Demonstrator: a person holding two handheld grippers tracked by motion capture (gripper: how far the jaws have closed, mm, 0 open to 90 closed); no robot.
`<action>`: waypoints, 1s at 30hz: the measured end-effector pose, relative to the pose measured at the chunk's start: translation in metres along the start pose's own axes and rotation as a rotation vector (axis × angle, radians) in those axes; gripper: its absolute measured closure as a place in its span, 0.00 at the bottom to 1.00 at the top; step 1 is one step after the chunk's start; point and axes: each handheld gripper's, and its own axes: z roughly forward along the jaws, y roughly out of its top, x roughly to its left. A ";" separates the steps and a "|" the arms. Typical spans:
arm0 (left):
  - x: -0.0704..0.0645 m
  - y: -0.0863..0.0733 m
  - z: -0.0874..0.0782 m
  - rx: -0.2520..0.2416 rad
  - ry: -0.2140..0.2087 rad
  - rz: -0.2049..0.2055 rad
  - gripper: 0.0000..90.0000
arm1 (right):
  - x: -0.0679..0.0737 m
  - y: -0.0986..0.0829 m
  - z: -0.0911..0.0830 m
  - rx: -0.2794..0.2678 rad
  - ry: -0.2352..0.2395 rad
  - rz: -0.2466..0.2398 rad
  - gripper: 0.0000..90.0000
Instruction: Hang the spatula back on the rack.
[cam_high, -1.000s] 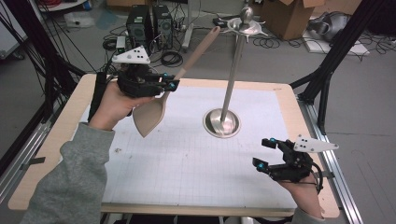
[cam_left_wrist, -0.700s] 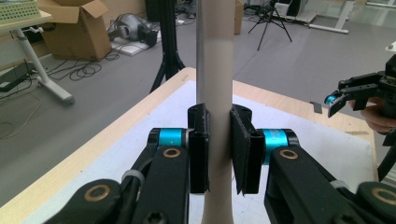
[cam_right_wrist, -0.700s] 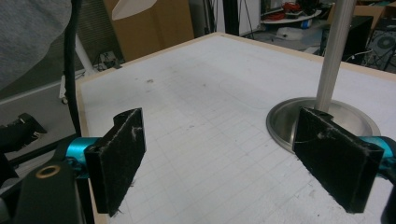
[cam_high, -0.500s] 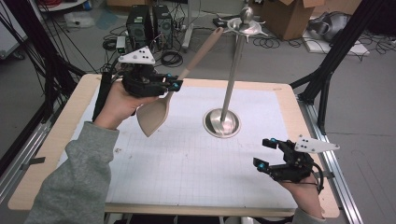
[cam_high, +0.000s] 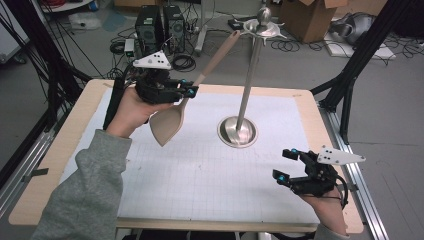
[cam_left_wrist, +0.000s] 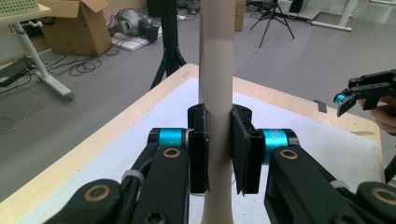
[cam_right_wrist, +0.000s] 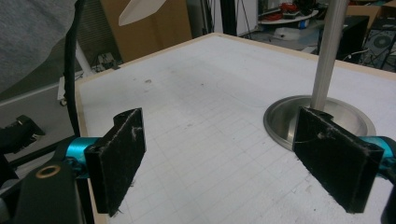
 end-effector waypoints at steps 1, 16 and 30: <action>0.000 0.000 0.001 0.001 -0.003 0.002 0.87 | 0.000 0.000 0.000 -0.002 0.000 -0.004 0.18; 0.003 -0.002 0.013 0.014 -0.032 -0.025 0.87 | -0.001 -0.001 -0.002 -0.002 -0.003 0.002 0.18; 0.002 -0.002 0.030 0.030 -0.071 -0.040 0.86 | -0.001 -0.004 -0.011 -0.016 -0.013 0.014 0.18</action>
